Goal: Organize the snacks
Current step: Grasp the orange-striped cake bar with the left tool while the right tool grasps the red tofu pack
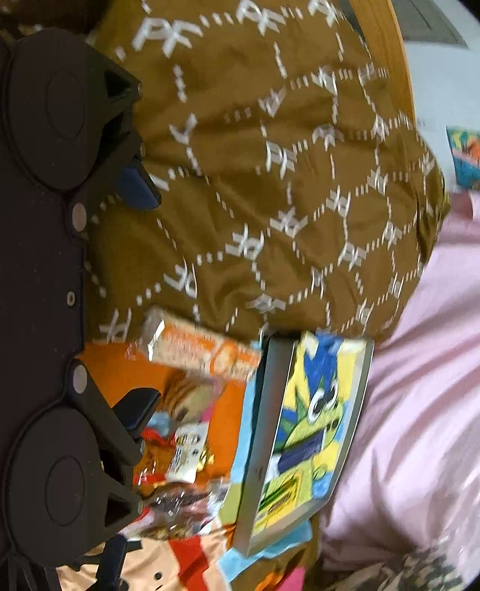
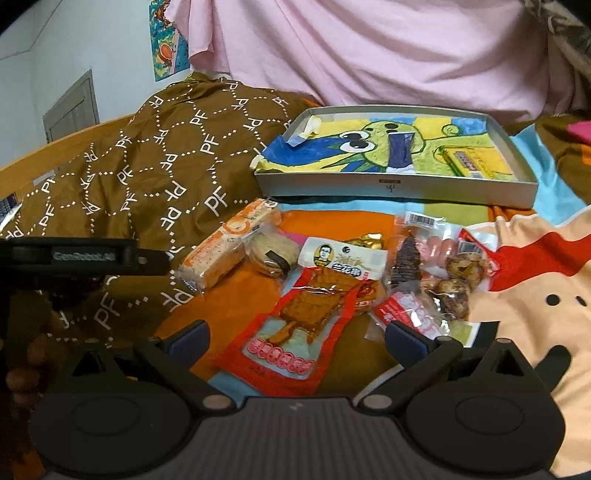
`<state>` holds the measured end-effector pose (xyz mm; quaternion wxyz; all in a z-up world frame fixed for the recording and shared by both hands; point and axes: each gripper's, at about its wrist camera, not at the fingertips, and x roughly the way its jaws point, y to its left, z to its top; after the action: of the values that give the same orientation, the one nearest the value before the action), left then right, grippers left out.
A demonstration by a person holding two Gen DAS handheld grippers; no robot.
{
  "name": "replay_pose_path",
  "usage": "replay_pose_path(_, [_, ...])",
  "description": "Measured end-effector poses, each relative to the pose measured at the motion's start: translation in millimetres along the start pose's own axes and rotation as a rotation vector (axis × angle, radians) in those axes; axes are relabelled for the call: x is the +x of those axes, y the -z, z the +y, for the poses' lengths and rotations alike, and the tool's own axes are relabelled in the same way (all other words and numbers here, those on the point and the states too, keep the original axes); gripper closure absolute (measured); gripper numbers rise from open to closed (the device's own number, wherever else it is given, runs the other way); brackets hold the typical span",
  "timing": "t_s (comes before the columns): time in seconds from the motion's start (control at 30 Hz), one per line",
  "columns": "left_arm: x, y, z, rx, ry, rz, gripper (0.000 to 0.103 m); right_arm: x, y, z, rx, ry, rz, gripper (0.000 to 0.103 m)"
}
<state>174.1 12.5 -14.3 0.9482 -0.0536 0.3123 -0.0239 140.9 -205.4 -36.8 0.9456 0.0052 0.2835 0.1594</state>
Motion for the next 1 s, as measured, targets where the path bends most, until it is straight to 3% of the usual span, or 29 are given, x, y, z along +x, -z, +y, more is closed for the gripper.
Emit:
replay_pose_path(0.33, [29.5, -16.2, -27.7, 0.214, 0.065, 0.021, 0.001, 22.9, 0.1, 0.1, -0.003, -0.040, 0.080, 0.000])
replay_pose_path(0.57, [48.1, -29.3, -34.1, 0.340, 0.079, 0.041, 0.006, 38.2, -1.3, 8.2, -0.042, 0.032, 0.078, 0.000])
replay_pose_path(0.73, [61.6, -30.4, -34.7, 0.386, 0.097, 0.099, 0.023, 47.5, -5.8, 8.5, -0.038, 0.061, 0.071, 0.004])
replay_pose_path(1.0, [72.6, -30.7, -38.9, 0.414, 0.076, 0.116, 0.050, 68.3, -11.8, -3.2, 0.056, 0.079, 0.092, 0.013])
